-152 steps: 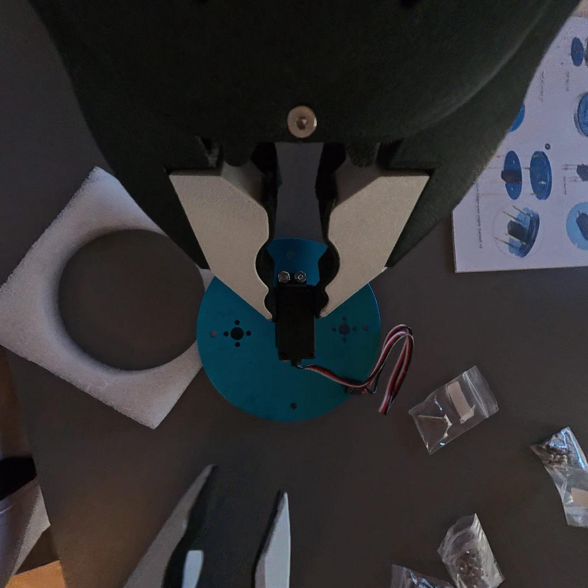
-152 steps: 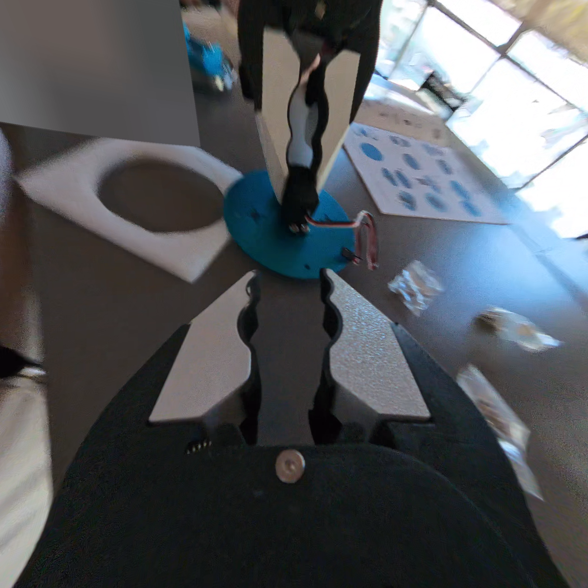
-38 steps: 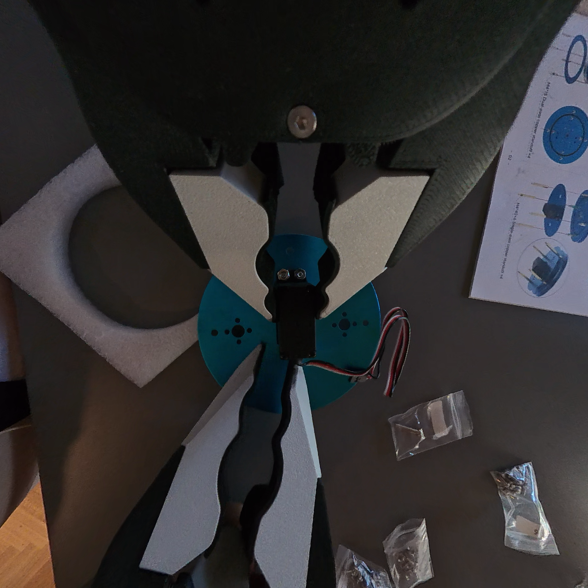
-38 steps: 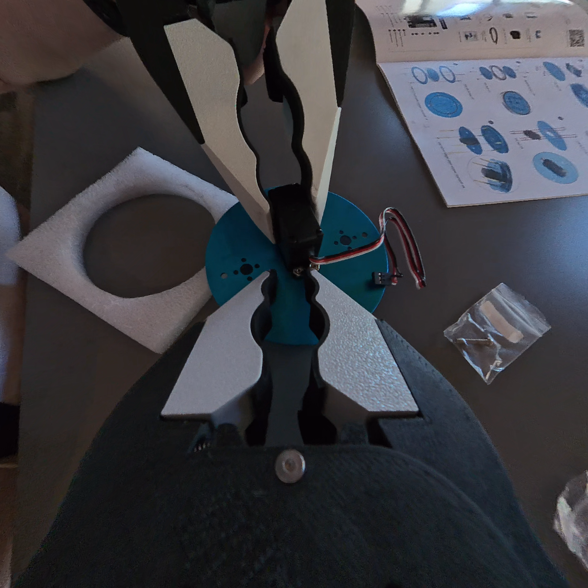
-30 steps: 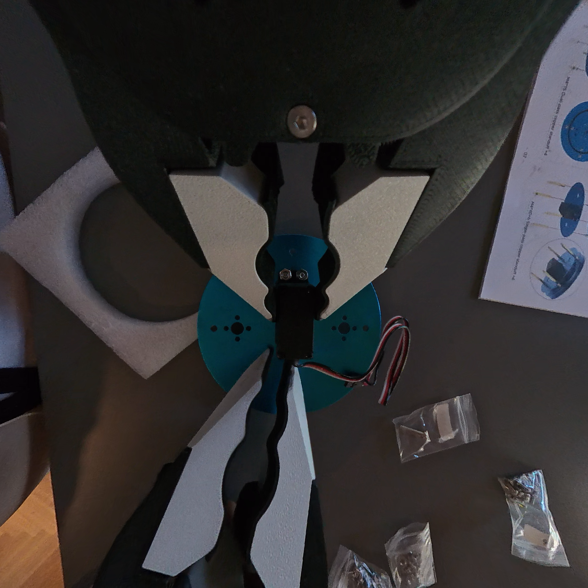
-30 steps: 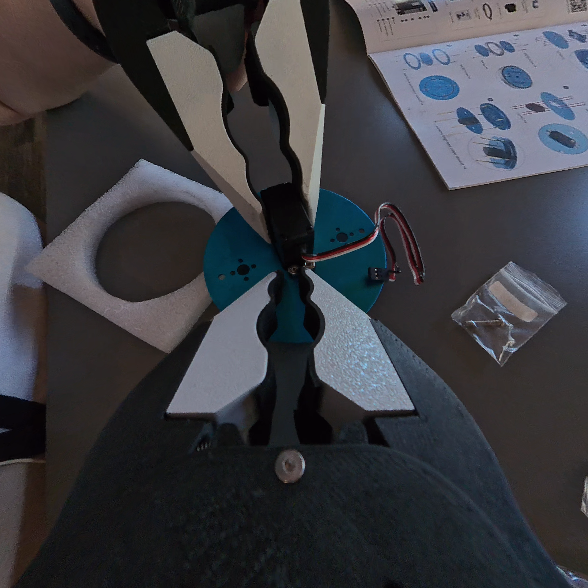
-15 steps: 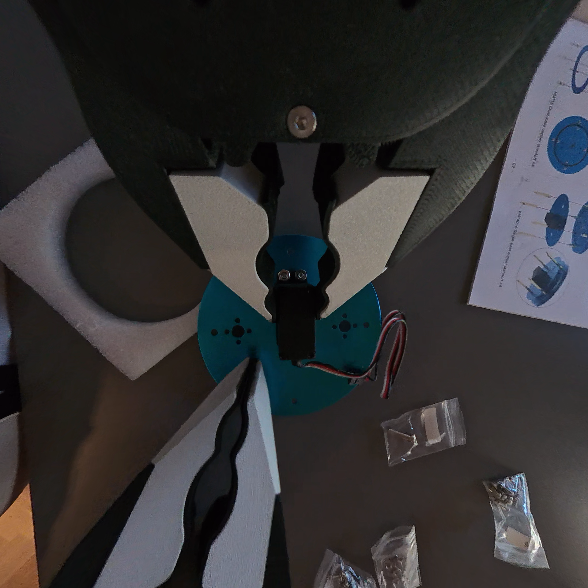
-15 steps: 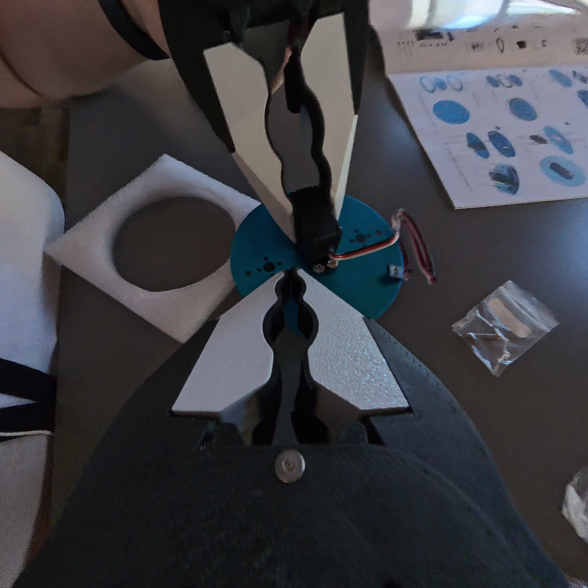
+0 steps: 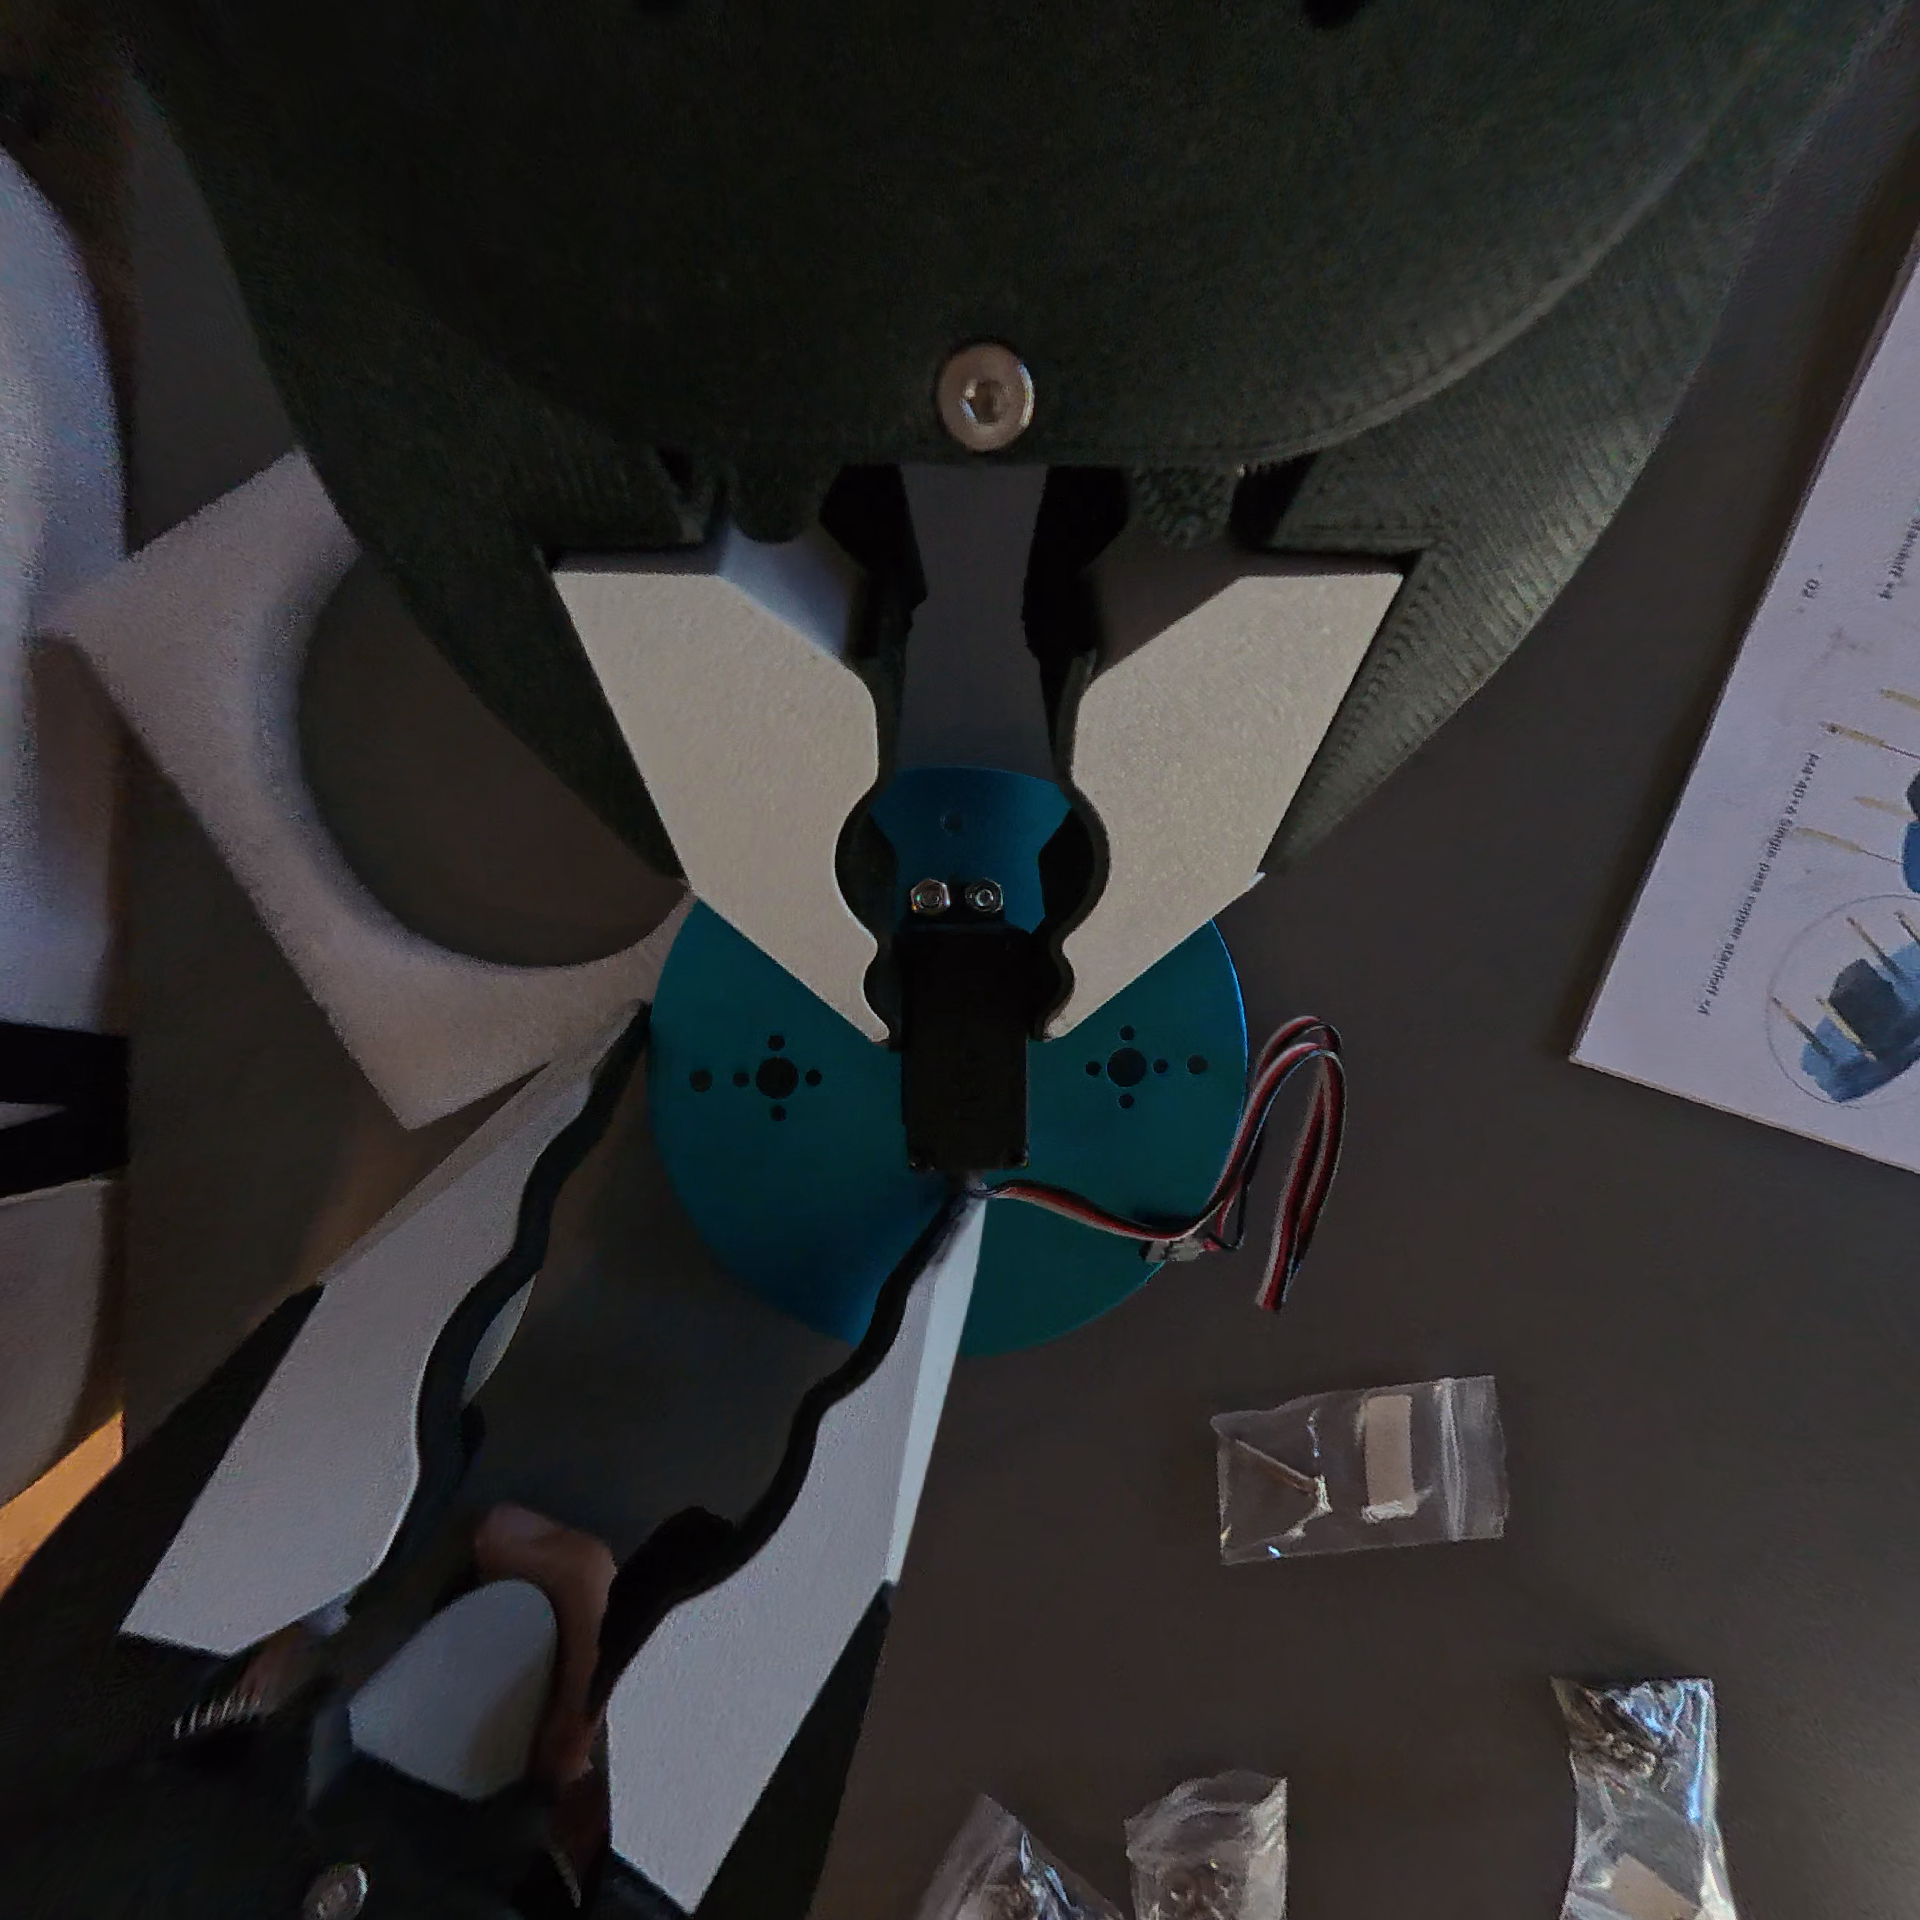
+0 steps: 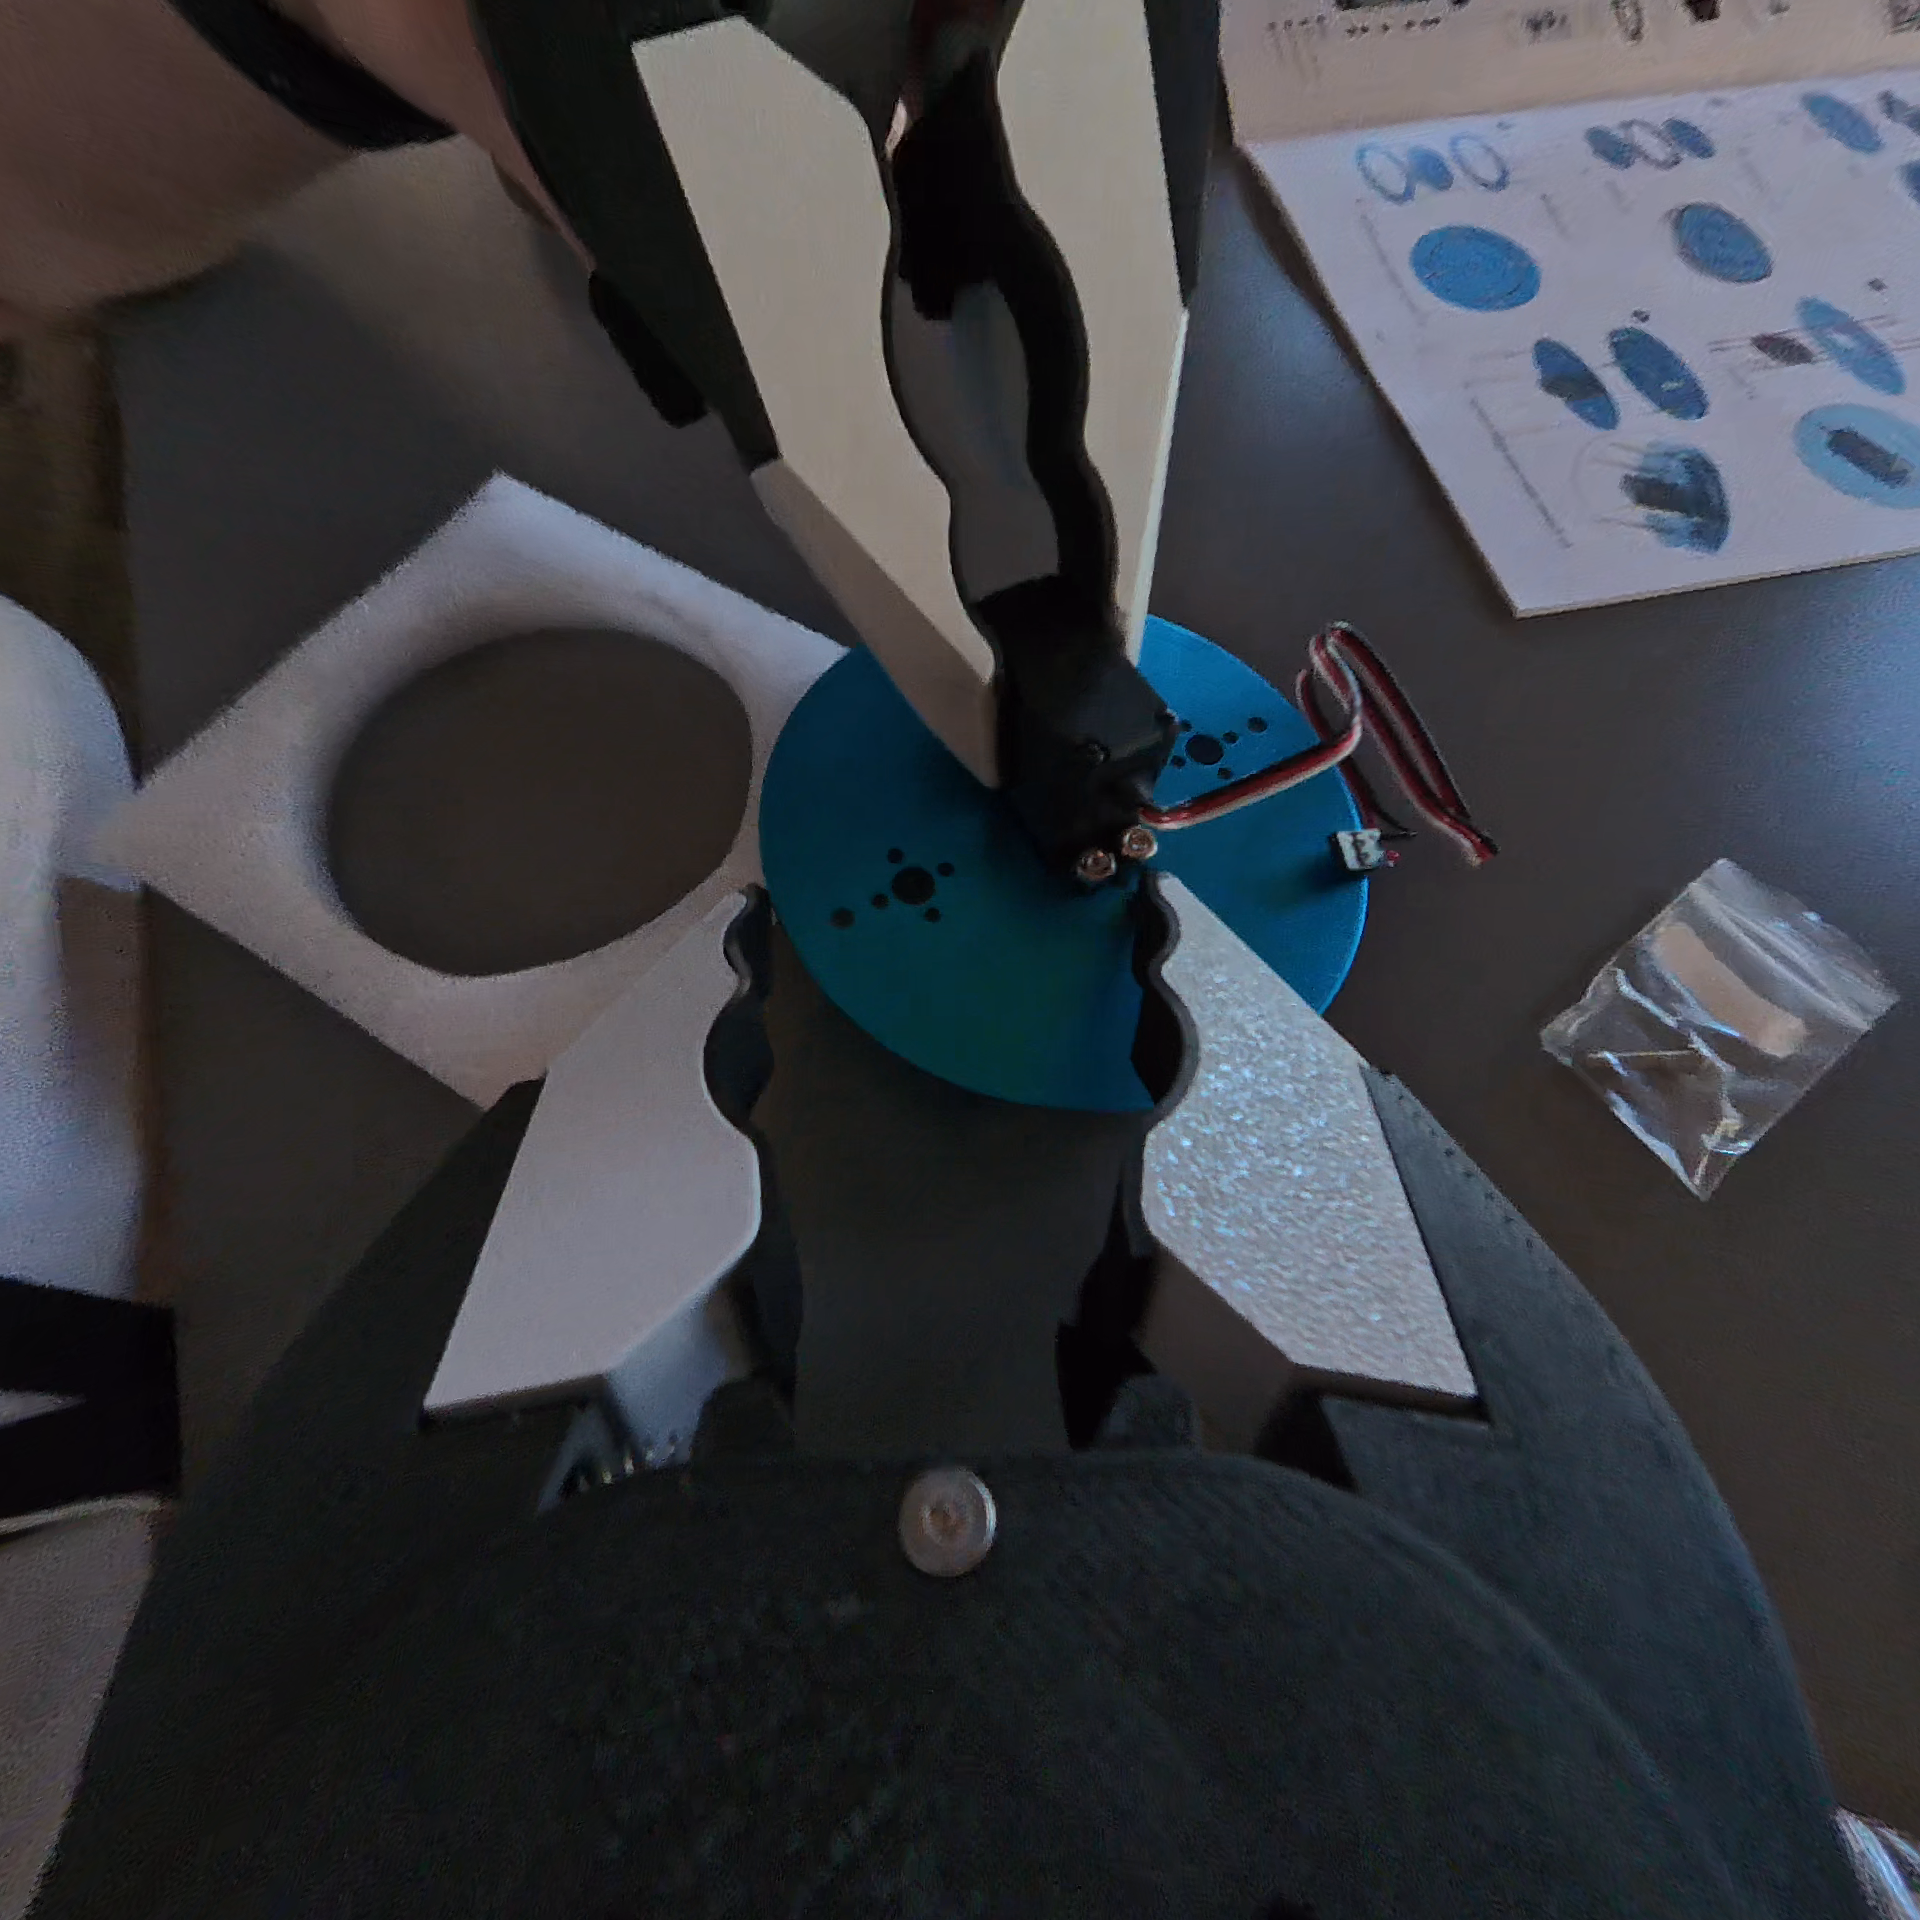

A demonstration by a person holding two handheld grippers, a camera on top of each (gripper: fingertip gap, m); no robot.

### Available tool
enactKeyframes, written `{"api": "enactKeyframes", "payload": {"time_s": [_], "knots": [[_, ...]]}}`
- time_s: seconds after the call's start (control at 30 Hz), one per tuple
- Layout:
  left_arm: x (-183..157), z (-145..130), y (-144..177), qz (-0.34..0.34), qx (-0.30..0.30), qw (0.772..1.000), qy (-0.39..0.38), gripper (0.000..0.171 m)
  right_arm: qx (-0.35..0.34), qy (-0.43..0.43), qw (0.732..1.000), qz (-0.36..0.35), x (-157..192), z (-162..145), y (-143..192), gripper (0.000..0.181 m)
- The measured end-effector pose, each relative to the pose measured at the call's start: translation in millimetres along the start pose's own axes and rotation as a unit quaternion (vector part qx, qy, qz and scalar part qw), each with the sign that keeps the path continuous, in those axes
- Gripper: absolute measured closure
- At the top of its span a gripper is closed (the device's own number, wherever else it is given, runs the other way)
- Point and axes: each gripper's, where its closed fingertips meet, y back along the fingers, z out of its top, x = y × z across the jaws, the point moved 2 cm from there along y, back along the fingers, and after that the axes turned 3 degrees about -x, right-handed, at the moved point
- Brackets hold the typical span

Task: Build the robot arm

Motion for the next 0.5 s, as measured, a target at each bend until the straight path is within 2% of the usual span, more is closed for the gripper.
{"api": "enactKeyframes", "payload": {"time_s": [0.17, 0.5], "knots": [[0.1, -0.4, 0.2, 0.001, 0.001, 1.000, 0.011, 0.149, -0.001, 0.006, 1.000, -0.013, 2.0, 1.8, -1.8, 0.114], [-0.8, -0.3, 0.2, 0.009, 0.003, 1.000, 0.016, 0.149, 0.022, 0.080, 0.995, -0.060, 1.8, -1.4, -5.1, 0.117]]}}
